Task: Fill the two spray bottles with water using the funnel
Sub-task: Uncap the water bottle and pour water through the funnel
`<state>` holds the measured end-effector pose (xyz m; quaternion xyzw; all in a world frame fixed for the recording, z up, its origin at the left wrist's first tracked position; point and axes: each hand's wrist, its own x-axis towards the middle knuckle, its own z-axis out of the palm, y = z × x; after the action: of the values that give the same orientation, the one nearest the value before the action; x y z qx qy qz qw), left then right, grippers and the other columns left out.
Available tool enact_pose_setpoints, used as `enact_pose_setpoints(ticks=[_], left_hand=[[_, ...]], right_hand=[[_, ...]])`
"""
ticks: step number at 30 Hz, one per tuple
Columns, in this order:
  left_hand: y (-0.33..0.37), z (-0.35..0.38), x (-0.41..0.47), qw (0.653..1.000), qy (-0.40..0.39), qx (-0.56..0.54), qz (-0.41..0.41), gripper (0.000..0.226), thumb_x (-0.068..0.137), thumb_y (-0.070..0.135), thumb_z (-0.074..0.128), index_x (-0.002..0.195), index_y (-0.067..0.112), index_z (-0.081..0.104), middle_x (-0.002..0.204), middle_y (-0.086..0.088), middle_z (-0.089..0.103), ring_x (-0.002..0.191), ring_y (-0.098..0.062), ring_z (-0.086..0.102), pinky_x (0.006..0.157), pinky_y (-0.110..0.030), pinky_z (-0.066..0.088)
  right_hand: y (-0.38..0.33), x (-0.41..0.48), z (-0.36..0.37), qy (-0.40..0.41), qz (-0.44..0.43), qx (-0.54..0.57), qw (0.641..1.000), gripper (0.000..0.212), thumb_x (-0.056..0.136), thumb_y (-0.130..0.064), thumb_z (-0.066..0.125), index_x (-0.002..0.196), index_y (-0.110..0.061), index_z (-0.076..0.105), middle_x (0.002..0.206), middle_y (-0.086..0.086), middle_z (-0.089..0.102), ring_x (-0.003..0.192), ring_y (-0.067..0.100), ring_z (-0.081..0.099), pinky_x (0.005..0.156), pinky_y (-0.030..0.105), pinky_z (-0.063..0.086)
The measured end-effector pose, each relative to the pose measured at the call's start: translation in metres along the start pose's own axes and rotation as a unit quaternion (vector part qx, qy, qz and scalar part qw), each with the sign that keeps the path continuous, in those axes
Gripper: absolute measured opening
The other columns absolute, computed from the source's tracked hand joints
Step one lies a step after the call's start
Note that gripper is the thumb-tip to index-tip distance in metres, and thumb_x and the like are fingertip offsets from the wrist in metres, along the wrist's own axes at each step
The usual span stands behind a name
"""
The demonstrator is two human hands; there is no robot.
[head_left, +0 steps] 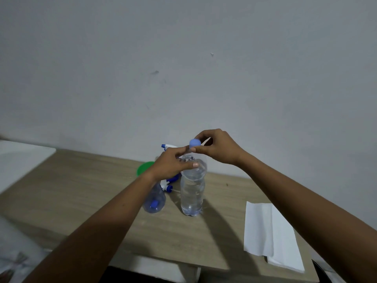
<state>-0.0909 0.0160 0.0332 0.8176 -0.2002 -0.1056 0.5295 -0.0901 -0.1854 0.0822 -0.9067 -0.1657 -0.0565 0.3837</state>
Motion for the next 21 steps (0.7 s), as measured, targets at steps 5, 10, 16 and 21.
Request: enact_pose_setpoints(ticks=[5,10,16,21], left_hand=[[-0.001,-0.005,0.003,1.000,-0.020,0.000,-0.024,0.048,0.080,0.035,0.083,0.121,0.050,0.063,0.113,0.021,0.072,0.110,0.004,0.065,0.114,-0.037,0.043],[-0.008,-0.008,0.006,0.999,-0.033,-0.012,-0.032,0.058,0.074,0.050,0.083,0.128,0.050,0.061,0.126,0.021,0.068,0.125,-0.003,0.059,0.114,-0.043,0.042],[-0.008,-0.008,0.006,0.998,-0.045,-0.027,-0.043,0.065,0.079,0.044,0.082,0.138,0.038,0.057,0.131,0.018,0.066,0.125,-0.005,0.059,0.115,-0.042,0.042],[-0.012,-0.008,0.008,0.998,-0.038,-0.032,-0.043,0.060,0.077,0.047,0.083,0.132,0.041,0.062,0.127,0.019,0.068,0.126,-0.003,0.058,0.115,-0.041,0.041]], right_hand=[[0.001,0.008,-0.003,-0.017,-0.017,-0.006,1.000,0.027,0.084,-0.037,0.082,0.099,-0.015,0.077,0.091,-0.005,0.076,0.083,0.011,0.070,0.077,0.030,0.059],[0.002,0.010,-0.009,-0.079,-0.062,-0.028,0.995,0.022,0.094,-0.031,0.073,0.111,-0.017,0.076,0.100,-0.007,0.072,0.094,0.013,0.068,0.087,0.028,0.055],[-0.005,0.016,-0.018,-0.114,-0.029,-0.051,0.992,0.033,0.088,-0.042,0.077,0.114,-0.023,0.070,0.092,-0.003,0.074,0.087,0.017,0.069,0.083,0.034,0.057],[-0.008,0.022,-0.010,-0.071,-0.024,-0.081,0.994,0.035,0.076,-0.042,0.088,0.093,-0.017,0.070,0.085,-0.001,0.072,0.076,0.015,0.066,0.068,0.029,0.054]])
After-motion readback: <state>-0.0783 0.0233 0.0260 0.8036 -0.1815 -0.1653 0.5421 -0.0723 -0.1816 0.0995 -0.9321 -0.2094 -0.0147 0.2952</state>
